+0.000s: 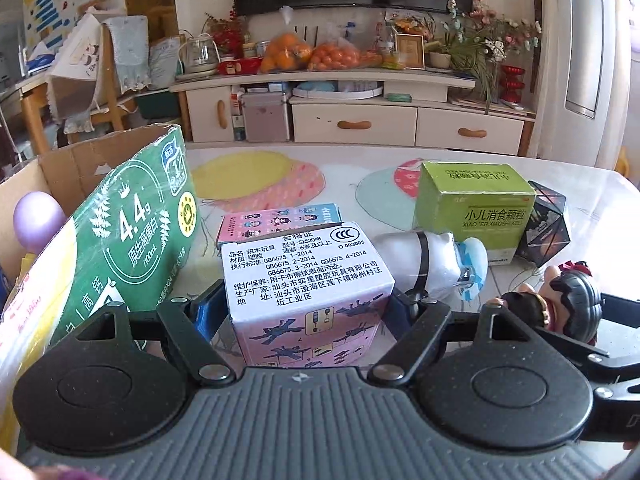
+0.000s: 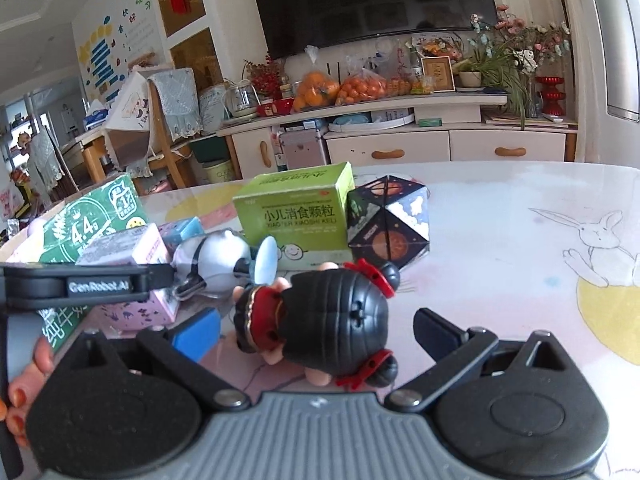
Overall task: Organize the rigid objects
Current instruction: 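Carry the toy box and doll into the cardboard box and open both grippers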
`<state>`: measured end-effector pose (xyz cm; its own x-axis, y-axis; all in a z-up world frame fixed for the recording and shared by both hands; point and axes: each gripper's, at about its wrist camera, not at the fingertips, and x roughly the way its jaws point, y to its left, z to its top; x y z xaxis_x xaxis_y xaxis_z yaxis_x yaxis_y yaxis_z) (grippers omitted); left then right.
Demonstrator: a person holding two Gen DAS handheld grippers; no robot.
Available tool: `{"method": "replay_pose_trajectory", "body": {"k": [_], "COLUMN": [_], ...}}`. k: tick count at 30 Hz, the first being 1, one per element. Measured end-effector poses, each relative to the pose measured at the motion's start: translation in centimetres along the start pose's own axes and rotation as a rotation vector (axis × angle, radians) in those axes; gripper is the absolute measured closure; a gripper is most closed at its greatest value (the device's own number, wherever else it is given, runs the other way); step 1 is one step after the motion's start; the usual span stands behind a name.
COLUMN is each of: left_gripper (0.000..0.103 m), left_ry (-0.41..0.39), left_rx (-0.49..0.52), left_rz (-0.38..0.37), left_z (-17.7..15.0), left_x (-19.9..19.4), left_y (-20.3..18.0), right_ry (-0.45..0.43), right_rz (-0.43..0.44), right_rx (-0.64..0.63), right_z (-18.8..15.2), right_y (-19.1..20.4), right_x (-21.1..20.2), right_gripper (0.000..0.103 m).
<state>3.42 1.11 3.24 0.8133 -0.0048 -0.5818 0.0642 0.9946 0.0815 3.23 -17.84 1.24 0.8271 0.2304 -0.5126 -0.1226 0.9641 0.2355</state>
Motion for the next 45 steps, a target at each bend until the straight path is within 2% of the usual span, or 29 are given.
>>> {"method": "replay_pose_trajectory", "body": {"k": [4, 10, 13, 19, 20, 21, 23, 33, 39, 45], "left_gripper": [0.006, 0.006, 0.006, 0.006, 0.006, 0.006, 0.006, 0.006, 0.006, 0.006], "left_ry": [-0.029, -0.045, -0.039, -0.025, -0.025, -0.027, -0.032, -0.046, -0.057, -0.1], "left_rx": [-0.024, -0.037, -0.038, -0.039, -0.04, -0.038, -0.036, -0.058, -0.065, -0.074], "left_rz": [-0.003, -0.028, -0.038, -0.052, -0.055, -0.057, -0.064, -0.094, -0.109, -0.127], "left_z": [0.3, 0.1, 0.1, 0.1, 0.2, 0.2, 0.3, 0.9, 1.6, 2.4], "left_x": [-0.8, -2.2, -2.7, -3.4, -3.5, -3.6, -3.8, -5.0, -5.7, -7.1], "left_y": [0.6, 0.3, 0.2, 0.3, 0.4, 0.3, 0.4, 1.5, 2.2, 2.9], "right_ry": [0.005, 0.014, 0.017, -0.003, -0.007, -0.016, -0.016, -0.023, -0.01, -0.037], "right_rz": [-0.025, -0.112, -0.13, -0.204, -0.214, -0.233, -0.24, -0.294, -0.309, -0.314], "right_rx": [-0.054, -0.111, -0.112, -0.198, -0.214, -0.228, -0.241, -0.26, -0.207, -0.181], "right_z": [-0.2, -0.2, -0.3, -0.6, -0.7, -0.8, -0.8, -1.2, -1.0, 0.1], "right_y": [1.1, 2.2, 2.7, 4.4, 4.6, 4.9, 5.0, 6.3, 6.3, 7.1], "right_x": [0.0, 0.8, 1.1, 1.4, 1.4, 1.3, 1.5, 1.4, 0.8, -0.4], "right_gripper": [0.001, 0.001, 0.004, 0.005, 0.007, 0.016, 0.018, 0.019, 0.019, 0.019]}}
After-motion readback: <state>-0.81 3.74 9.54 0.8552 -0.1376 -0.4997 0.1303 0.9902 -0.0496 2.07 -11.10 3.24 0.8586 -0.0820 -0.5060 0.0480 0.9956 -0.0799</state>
